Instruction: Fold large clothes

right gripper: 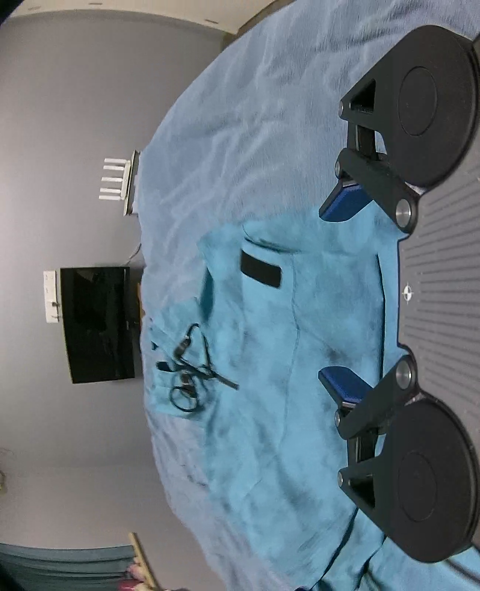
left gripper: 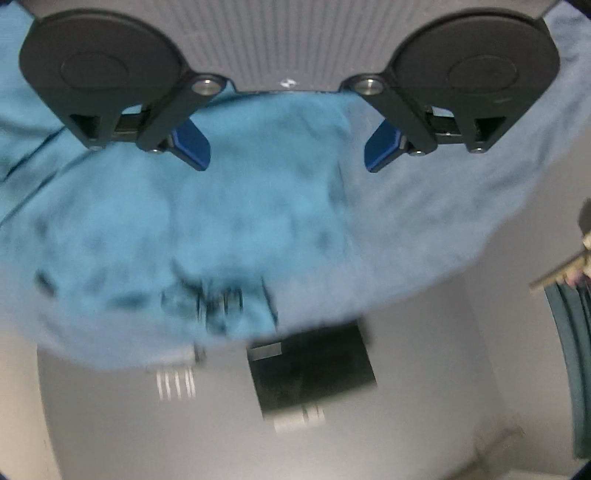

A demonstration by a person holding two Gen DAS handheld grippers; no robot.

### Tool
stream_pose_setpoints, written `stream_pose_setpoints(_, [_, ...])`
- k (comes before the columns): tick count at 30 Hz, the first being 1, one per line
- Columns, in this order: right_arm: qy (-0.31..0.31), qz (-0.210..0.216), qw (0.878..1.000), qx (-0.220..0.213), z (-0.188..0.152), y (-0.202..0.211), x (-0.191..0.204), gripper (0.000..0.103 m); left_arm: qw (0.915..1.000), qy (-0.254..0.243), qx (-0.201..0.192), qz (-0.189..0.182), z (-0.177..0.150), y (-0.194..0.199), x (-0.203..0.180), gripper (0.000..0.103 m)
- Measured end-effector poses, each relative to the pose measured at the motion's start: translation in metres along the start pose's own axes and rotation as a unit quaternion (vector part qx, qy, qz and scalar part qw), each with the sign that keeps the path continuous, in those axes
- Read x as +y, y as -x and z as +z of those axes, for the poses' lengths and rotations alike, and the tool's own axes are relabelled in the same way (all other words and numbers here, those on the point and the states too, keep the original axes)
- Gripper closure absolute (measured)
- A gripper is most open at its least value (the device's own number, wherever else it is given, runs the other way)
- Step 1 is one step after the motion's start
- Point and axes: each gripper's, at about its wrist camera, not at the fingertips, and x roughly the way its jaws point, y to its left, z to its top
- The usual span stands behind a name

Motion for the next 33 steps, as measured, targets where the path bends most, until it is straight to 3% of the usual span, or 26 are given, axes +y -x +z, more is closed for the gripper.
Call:
stream_pose_setpoints(3, [-0.015, 0.014, 1.000, -0.010, 0.010, 0.034, -0.016, 0.013, 0.9996, 0.003, -0.015, -0.024, 0.015, 0.039, 0.007, 0.003])
stream_pose_setpoints(5, [-0.014, 0.021, 1.000, -0.014, 0.012, 0.057, -0.024, 0.011, 0.9995, -0.003, -0.030, -0.010, 0.017, 0.066, 0.009, 0.003])
stream_pose_setpoints(9, [0.007, 0.031, 0.999, -0.008, 0.003, 0.101, -0.038, 0.009, 0.9981, 0.034, 0.020, -0.048, 0.015, 0.101, 0.025, 0.003])
stream_pose_setpoints(13, [0.022, 0.041, 0.999, 0.026, -0.010, 0.136, -0.054, 0.009, 0.9931, 0.065, 0.086, -0.047, -0.003, 0.123, 0.033, 0.003])
stream_pose_setpoints(19, [0.031, 0.078, 0.994, 0.076, -0.041, 0.191, -0.077, 0.009, 0.9826, 0.088, 0.148, -0.071, -0.033, 0.161, 0.029, 0.003])
stream_pose_setpoints(26, [0.023, 0.102, 0.985, 0.140, -0.087, 0.223, -0.086, 0.009, 0.9771, 0.093, 0.180, -0.066, -0.056, 0.191, 0.015, 0.003])
stream_pose_setpoints(31, [0.012, 0.138, 0.979, 0.152, -0.098, 0.239, -0.082, 0.009, 0.9714, 0.125, 0.187, -0.077, -0.067, 0.193, 0.023, 0.004])
stream_pose_setpoints(33, [0.015, 0.148, 0.976, 0.159, -0.098, 0.238, -0.076, 0.009, 0.9684, 0.134, 0.192, -0.085, -0.069, 0.189, 0.025, 0.010])
